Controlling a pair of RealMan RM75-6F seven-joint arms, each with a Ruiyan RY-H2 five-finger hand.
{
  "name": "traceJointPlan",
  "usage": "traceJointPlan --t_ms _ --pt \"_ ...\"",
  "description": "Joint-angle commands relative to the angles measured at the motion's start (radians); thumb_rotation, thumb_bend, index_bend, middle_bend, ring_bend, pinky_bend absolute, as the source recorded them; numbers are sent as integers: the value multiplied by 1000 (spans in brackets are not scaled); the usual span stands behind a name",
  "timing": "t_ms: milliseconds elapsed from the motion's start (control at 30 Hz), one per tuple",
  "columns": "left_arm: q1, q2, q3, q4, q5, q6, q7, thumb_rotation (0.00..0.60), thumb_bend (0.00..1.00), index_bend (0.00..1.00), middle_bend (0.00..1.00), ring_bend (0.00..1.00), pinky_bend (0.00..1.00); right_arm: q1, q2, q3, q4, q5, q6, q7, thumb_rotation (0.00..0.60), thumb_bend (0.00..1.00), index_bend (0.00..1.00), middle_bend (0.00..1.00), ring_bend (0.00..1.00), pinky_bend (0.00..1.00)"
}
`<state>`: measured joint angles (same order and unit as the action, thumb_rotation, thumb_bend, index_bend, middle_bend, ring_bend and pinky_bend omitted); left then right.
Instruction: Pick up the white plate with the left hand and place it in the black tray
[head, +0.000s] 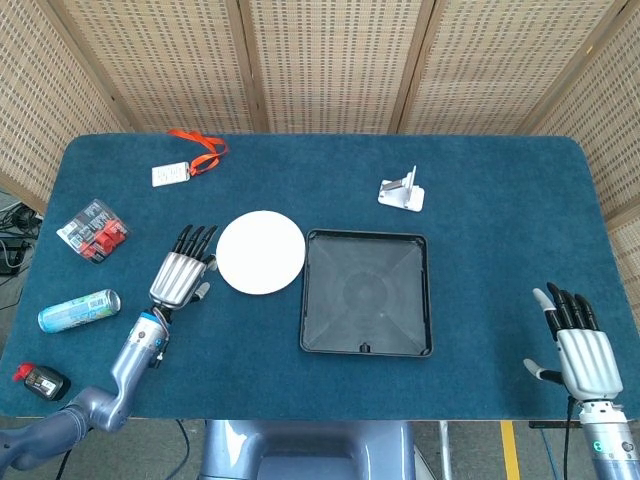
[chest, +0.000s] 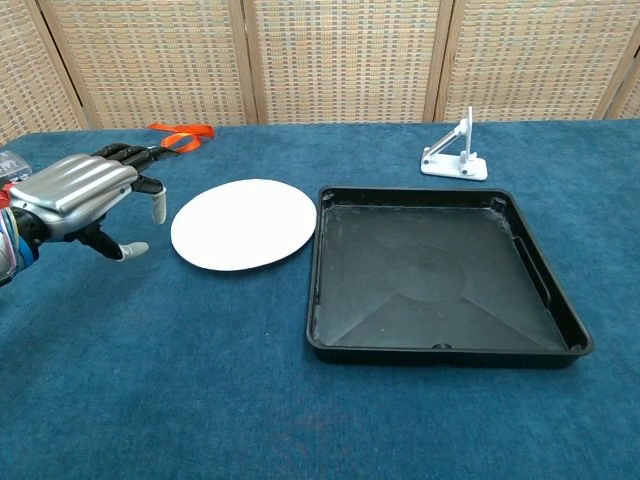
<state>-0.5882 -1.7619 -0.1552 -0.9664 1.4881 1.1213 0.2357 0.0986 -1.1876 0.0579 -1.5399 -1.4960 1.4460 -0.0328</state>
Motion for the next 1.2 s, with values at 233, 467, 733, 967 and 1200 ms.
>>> traceJointPlan --t_ms 233,467,733,967,1200 --pt "-27 -36 23 28 -3 -34 22 600 335 481 0 0 0 -3 5 3 1 2 7 17 600 113 0 0 0 0" --pt "-41 -54 32 47 -8 -47 41 600 334 479 0 0 0 -3 7 4 1 3 6 26 600 112 0 0 0 0" --pt "-59 -91 32 81 -13 -48 55 600 334 484 0 0 0 -5 11 7 2 7 9 39 600 113 0 0 0 0" --pt "-70 -126 32 116 -22 -53 69 600 335 501 0 0 0 -5 11 7 3 3 11 42 600 113 0 0 0 0" --pt "-81 -152 30 150 -26 -51 70 600 334 519 0 0 0 -6 11 7 3 -8 24 47 600 113 0 0 0 0"
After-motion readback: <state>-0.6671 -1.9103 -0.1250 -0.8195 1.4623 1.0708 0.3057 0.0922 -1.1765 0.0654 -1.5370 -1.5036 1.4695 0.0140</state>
